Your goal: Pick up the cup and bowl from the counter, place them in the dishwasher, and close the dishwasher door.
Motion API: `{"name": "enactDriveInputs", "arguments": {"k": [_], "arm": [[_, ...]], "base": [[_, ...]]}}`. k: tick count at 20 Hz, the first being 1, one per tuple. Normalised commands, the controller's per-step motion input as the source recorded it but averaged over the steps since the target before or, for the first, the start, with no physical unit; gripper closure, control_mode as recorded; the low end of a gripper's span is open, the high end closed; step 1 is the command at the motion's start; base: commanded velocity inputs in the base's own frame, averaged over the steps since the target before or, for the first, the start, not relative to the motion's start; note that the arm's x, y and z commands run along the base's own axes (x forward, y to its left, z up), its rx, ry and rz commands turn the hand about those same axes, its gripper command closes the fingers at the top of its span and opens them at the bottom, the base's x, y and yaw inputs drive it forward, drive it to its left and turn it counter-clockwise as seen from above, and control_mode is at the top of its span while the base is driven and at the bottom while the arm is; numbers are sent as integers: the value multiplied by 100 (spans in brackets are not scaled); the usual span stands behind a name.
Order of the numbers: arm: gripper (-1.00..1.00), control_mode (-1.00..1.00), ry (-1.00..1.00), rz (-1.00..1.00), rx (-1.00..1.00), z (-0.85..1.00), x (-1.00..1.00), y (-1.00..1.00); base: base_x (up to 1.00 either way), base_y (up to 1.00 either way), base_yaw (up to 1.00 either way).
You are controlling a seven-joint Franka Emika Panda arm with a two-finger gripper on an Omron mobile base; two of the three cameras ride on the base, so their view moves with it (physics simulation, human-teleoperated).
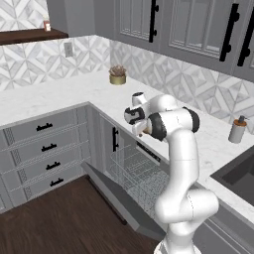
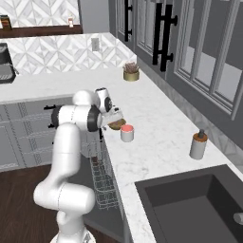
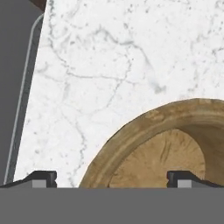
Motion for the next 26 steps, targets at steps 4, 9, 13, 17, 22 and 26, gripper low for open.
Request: {"name": "enactDriveInputs", "arguments": {"k": [4,9,13,17,22,26], "arm": [[100,-100,1,0,0,-20,15,0],[100,-100,0,0,0,-2,-11,11],[100,-100,0,0,-1,0,-53,36],[100,-100,1,-2,0,11,-100,54],[100,-100,0,-2,0,21,-100,85],[100,-100,3,0,0,-75,-100,95]], "base": [[0,0,0],[0,0,0],[0,0,0],[0,0,0],[0,0,0],[0,0,0]]}}
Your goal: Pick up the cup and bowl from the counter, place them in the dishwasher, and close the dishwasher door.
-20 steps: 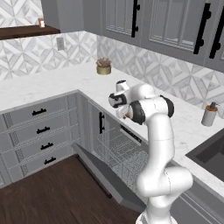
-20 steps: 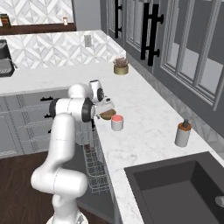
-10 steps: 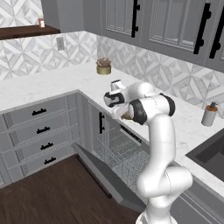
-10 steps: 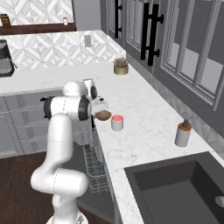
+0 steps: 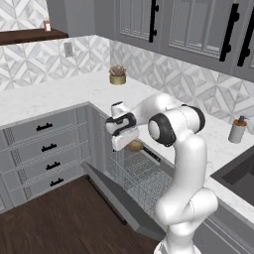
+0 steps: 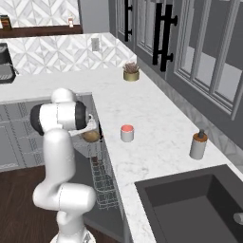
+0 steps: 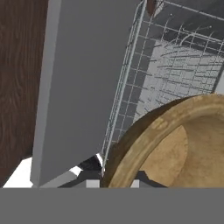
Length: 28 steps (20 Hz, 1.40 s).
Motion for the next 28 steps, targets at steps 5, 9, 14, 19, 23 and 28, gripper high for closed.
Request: {"name": "enactDriveInputs", "arguments": {"k": [5,9,14,19,23,28], "arm": [[100,-100,4,-3,0,-97,-51,30],[100,-100,-2,-9,-2,-84,19,-3],[100,-100,-2,-7,-2,-83,67,-3],[100,-100,-2,0,0,-34,61,-26],[100,-100,0,5,0,-46,63,-24],[100,-100,0,6,0,-61,63,-2]], "base": [[0,0,0],[0,0,0],[0,0,0],[0,0,0],[0,0,0],[0,0,0]]}}
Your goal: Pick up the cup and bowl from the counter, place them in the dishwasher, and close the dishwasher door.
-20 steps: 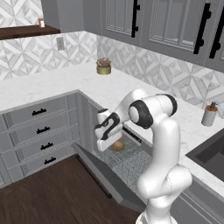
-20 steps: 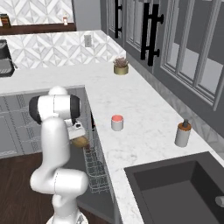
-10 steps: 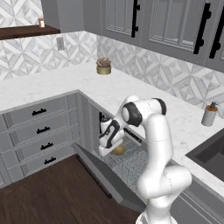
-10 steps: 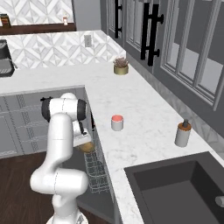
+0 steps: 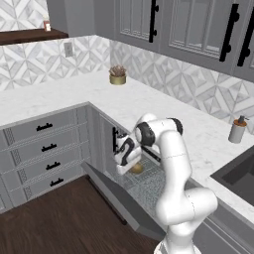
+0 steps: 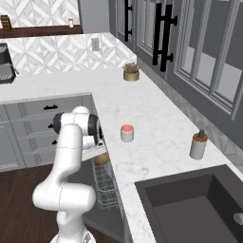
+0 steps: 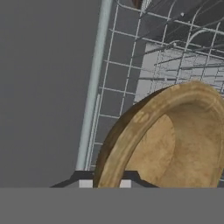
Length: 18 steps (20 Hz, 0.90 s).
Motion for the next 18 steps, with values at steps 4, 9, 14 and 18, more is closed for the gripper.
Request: {"name": "enactDriveInputs", "arguments": {"k": [4,9,14,18], "arm": [[100,-100,-1,4,0,-54,24,0],[-100,-100,0,0,1,-47,-54,10],[-100,-100,-6,0,0,-33,-100,31],[-100,-100,-31,0,-1,62,-80,21]], "base": [[0,0,0],[0,0,0],[0,0,0],[0,0,0]]}}
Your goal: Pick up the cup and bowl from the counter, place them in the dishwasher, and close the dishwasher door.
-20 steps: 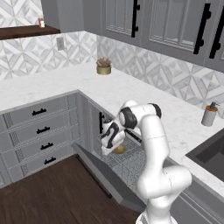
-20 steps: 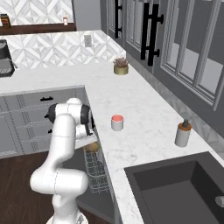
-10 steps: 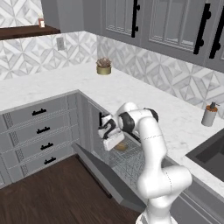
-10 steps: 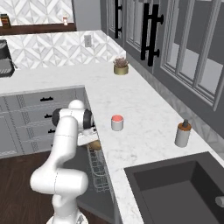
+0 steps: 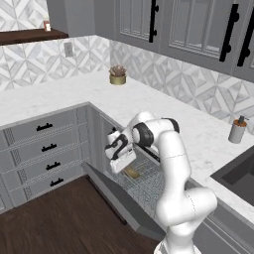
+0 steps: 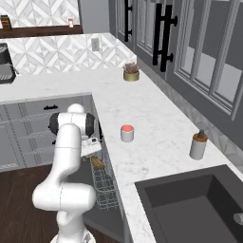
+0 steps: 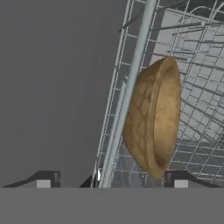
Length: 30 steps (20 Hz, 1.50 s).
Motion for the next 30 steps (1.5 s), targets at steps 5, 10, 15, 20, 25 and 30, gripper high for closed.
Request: {"name": "enactDriveInputs", "arguments": {"k": [5,10,15,20,25,30], "arm": [[-100,-100,-23,0,-6,100,-66,0],[-100,-100,-22,0,-12,100,-41,-2],[-100,-100,-12,3,-13,100,-15,-13],[-100,-100,-2,0,-11,100,0,-31],[-100,-100,7,0,-1,100,1,-62],[-100,-100,10,4,1,21,0,-93]], "base": [[0,0,0],[0,0,0],[0,0,0],[0,0,0],[0,0,0],[0,0,0]]}}
